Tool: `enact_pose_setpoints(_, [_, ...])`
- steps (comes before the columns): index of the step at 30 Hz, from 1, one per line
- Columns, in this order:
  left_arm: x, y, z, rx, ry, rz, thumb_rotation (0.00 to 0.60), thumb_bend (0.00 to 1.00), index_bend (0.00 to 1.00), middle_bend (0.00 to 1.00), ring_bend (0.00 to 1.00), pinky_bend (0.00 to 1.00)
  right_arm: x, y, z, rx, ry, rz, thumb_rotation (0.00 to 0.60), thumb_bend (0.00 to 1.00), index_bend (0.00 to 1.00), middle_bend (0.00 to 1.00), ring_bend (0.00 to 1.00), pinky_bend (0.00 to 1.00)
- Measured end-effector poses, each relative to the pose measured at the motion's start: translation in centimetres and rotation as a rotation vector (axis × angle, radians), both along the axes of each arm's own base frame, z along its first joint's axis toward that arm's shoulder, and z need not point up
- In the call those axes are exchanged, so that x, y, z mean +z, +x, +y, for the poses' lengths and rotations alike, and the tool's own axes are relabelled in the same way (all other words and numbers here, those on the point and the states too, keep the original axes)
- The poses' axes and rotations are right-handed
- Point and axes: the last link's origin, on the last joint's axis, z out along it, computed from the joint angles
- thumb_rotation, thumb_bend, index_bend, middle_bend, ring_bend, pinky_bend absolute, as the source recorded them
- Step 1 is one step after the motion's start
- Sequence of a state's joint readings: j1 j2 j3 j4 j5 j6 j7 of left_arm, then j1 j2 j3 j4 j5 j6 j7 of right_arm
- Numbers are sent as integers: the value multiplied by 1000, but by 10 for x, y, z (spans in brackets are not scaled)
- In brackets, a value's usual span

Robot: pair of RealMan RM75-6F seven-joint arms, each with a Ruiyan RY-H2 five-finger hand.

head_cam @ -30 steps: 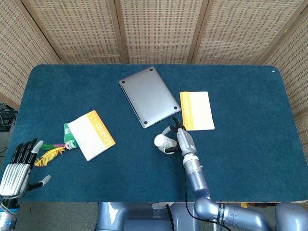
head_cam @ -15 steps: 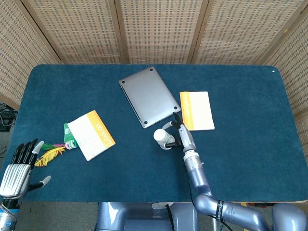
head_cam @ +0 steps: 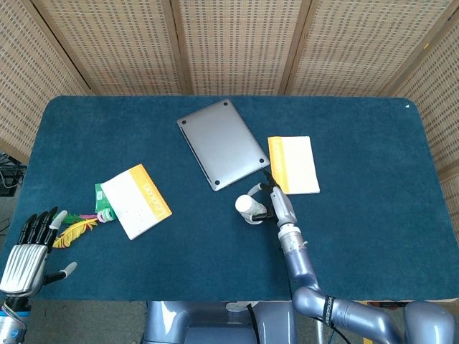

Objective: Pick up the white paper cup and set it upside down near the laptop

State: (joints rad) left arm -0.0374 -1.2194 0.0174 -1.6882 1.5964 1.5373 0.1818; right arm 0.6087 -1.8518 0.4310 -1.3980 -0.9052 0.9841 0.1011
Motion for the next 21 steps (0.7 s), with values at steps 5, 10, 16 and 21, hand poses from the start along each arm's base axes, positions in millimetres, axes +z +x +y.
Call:
enact_pose_setpoints(5, [1,0,0,-4,7,-2,600,152,0,0,0,0,2,-12,5,-10,17,46,600,211,383,0,0,0])
enact_pose_setpoints(10, [2,0,-1,-8,9,-5,600,152,0,0,0,0,5,-27,9,-40,16,74,600,213,373,0,0,0])
enact_pose_setpoints(16, [3,0,0,-7,15,-9,600,152,0,0,0,0,17,-35,12,-36,-10,85,600,213,264,0,0,0])
enact_pose_setpoints(21, [7,-1,1,-1,28,-16,600,152,0,0,0,0,36,-35,16,7,-50,96,600,212,172,0,0,0])
